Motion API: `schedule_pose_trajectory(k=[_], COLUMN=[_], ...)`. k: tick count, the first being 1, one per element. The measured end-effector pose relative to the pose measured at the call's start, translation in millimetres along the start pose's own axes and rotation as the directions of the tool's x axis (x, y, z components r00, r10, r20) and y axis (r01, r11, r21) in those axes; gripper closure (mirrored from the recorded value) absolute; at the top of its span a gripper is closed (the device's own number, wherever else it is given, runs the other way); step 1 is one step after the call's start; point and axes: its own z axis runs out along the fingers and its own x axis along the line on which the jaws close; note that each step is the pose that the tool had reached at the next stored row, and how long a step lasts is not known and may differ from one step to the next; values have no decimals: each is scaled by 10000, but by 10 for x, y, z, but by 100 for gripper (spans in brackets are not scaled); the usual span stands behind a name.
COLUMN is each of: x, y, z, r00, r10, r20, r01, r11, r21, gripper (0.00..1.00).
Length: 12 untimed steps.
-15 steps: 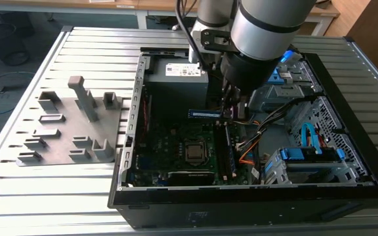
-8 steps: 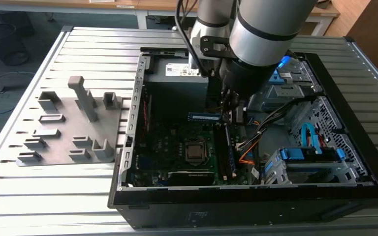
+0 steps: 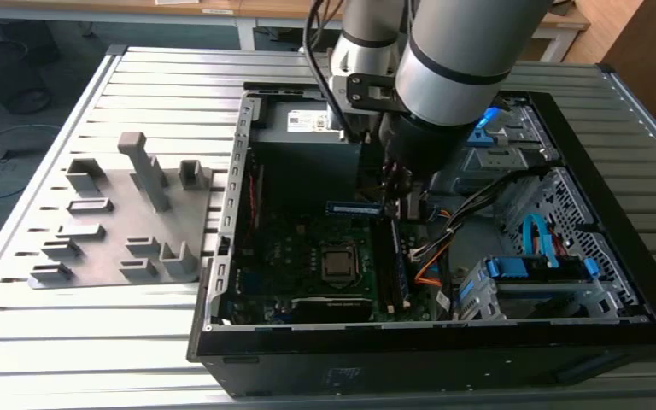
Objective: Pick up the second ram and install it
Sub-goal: 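Pick up the second ram and move it above second insertion slot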
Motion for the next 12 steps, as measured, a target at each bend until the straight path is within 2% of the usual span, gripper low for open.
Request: schedule_pose_trajectory(k=[12], x=[16], y=[-12], z=[188], r00=[10000], r10=[1], r20=[-2], r01=[-1], r11=[10000], r21=[0], gripper=[86])
